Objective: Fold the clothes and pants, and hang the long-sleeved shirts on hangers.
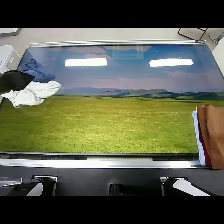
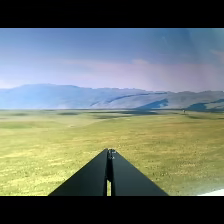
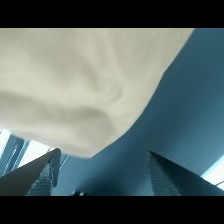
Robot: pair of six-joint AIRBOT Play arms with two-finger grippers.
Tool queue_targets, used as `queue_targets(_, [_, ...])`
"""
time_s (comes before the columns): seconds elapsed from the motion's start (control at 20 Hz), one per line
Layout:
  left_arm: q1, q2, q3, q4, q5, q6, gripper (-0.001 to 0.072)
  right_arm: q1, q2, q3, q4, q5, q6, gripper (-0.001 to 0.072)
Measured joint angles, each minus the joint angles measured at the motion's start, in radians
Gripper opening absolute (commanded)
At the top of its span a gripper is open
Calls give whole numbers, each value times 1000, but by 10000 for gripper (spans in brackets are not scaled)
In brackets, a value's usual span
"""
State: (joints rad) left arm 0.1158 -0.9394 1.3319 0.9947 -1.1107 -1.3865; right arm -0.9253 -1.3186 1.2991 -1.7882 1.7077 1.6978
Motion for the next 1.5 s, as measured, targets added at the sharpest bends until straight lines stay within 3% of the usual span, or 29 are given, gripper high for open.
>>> queue_targets(0.25, [-31,-19,134,47,88,-4,18,32,3,331,125,-164,-103,633])
queue_targets(0.45, [-125,-140,323,408,88,-108,48,225,16,621,360,-362,-146,633])
queue_targets(0.5, [-142,-179,347,490,43,-137,283,299,17,650,393,-364,-146,633])
queue_targets(0.55, [-154,-216,357,545,-16,-162,684,371,16,657,406,-340,-136,635])
queue_targets(0.7, [-175,-305,293,609,-255,-221,706,569,6,546,413,-193,-72,639])
queue_targets(0.8, [-191,-296,175,584,-319,-240,706,669,17,411,414,-127,-40,638])
queue_targets(1.05, [-216,-188,-76,579,-280,-296,707,802,76,183,353,-116,18,636])
queue_targets(1.5, [-222,-154,-148,600,-261,-288,707,835,94,124,329,-118,39,636])
